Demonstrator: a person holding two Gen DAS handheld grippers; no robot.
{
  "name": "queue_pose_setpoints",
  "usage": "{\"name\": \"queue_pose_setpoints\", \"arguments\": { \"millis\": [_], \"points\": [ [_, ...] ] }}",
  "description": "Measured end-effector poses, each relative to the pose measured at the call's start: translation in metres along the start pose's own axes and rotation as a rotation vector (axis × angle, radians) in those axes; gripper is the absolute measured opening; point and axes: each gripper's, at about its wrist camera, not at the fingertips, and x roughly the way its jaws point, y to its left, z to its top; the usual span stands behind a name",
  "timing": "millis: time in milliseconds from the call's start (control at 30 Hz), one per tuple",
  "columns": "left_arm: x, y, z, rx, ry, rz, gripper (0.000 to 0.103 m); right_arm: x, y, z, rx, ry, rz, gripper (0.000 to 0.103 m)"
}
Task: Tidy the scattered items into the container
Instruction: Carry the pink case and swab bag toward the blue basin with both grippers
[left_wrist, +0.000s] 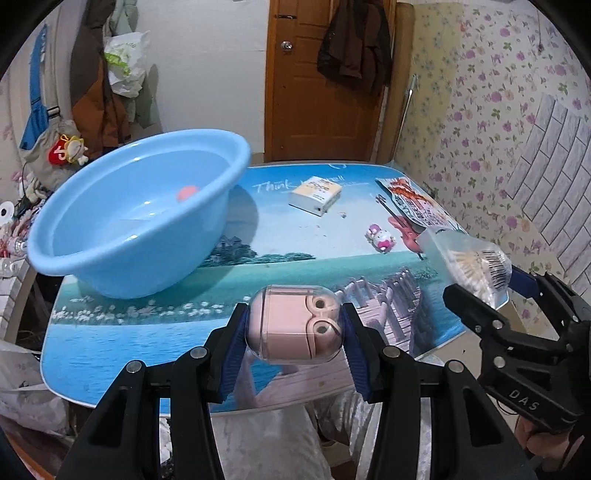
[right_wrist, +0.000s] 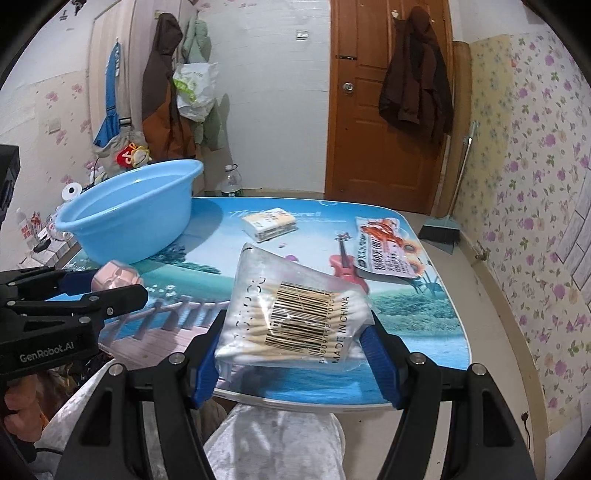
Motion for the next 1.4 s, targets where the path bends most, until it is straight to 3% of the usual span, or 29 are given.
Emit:
{"name": "queue_pose_setpoints", "arguments": {
  "millis": [833,1033,1167,1400],
  "points": [
    [-0.034,0.044,0.007,-0.095,-0.086,0.043,0.047,-0.01,0.04,0.024,-0.039,-0.036,0.055,0.07],
    [-0.041,0.055,0.011,-0.11,-0.113,0.084,0.047,-0.014,0.05,0.04,-0.056,-0.072,0.073,0.07],
    [-0.046,0.059,0.013,-0.083,-0.143,0.162,0.047,-0.015,0.062,0.05,-0.075,-0.087,0.097,0.07],
    [-0.047,0.075,0.016,-0.119,-0.146,0.152,0.047,-0.009,0.075,0.062,-0.072,-0.085,0.132,0.07]
  ]
}}
